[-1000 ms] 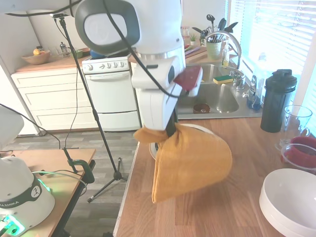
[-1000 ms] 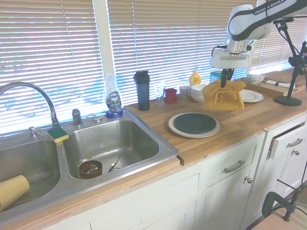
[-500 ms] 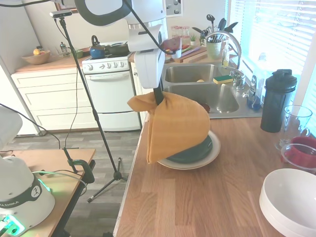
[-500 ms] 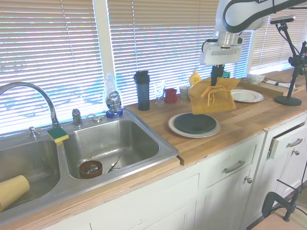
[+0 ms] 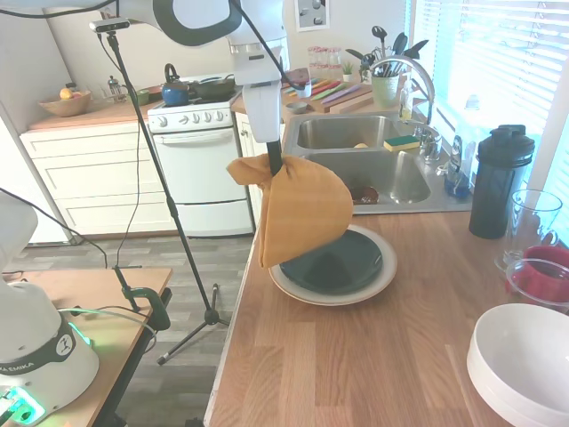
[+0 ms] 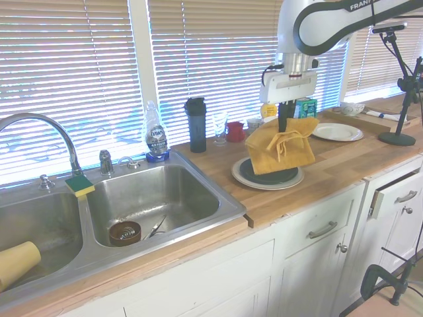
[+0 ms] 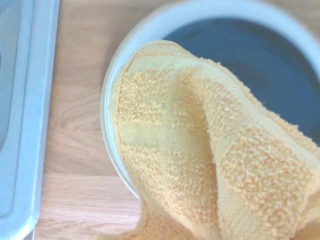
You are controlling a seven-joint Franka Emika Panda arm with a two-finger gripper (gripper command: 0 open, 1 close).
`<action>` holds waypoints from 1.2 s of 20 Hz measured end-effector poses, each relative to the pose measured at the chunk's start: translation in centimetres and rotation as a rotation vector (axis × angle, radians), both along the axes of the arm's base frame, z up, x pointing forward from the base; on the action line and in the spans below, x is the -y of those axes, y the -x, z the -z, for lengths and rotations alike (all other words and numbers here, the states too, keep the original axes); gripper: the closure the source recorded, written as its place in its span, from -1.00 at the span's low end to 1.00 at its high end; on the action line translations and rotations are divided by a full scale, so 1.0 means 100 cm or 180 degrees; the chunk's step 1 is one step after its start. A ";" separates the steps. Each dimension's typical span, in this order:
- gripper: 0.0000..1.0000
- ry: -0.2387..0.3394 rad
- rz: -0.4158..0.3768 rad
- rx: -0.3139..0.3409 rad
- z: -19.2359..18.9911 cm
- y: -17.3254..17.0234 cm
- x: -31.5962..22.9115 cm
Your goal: Wipe the blue plate in counterclockwise motion
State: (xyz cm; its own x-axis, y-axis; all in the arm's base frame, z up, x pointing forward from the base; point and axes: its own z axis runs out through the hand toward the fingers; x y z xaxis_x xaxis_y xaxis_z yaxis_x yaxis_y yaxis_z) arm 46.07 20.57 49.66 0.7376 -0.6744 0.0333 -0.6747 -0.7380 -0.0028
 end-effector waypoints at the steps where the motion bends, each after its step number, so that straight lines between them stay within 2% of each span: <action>1: 1.00 0.0006 0.0009 -0.0044 0.008 -0.003 0.000; 9: 1.00 -0.0030 0.0226 -0.0257 0.064 -0.040 0.028; 16: 1.00 -0.0040 0.0302 -0.0395 0.106 -0.059 0.036; 20: 1.00 -0.0047 0.0397 -0.0434 0.116 -0.074 0.050; 24: 1.00 -0.0065 0.0388 -0.0428 0.114 -0.088 0.044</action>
State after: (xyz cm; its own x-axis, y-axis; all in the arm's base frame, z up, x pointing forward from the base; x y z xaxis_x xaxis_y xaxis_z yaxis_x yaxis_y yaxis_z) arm 54.88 16.17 38.24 0.6473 -0.7586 -0.0749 -0.7544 -0.6516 0.0793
